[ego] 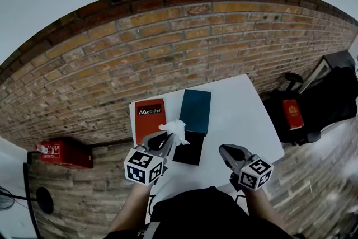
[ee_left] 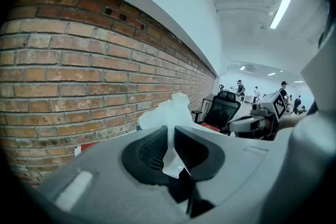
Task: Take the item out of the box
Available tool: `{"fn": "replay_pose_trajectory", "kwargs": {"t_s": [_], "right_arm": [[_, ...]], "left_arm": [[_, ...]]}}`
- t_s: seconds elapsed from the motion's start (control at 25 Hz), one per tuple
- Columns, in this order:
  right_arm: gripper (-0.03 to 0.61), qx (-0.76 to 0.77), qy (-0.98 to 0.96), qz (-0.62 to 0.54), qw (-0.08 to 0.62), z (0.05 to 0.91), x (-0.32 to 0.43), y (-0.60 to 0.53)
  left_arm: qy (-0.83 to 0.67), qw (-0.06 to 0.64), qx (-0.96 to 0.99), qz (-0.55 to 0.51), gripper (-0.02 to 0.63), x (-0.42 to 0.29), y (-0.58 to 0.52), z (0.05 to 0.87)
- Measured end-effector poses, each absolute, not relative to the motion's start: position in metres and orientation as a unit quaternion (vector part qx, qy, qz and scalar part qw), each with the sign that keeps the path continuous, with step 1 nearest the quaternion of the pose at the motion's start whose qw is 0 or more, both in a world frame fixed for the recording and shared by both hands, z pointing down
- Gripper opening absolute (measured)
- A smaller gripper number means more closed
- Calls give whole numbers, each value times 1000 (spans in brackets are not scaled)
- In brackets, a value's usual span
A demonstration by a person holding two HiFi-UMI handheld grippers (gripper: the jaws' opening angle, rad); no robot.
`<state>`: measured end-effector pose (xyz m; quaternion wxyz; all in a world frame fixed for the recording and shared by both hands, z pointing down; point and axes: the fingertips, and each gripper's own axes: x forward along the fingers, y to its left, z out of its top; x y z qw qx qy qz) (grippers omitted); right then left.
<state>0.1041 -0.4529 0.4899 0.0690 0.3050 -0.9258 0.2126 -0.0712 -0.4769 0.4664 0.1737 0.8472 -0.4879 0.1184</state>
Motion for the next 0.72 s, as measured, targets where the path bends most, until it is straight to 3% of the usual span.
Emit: {"fn": "replay_pose_trajectory", "kwargs": {"t_s": [0.2, 0.72], "right_arm": [[-2, 278, -941, 188, 33, 460, 93, -447], [-2, 276, -942, 188, 23, 457, 91, -439]], "left_arm": [[-486, 170, 850, 115, 44, -70, -477, 464], [-489, 180, 847, 107, 43, -73, -467, 463]]}}
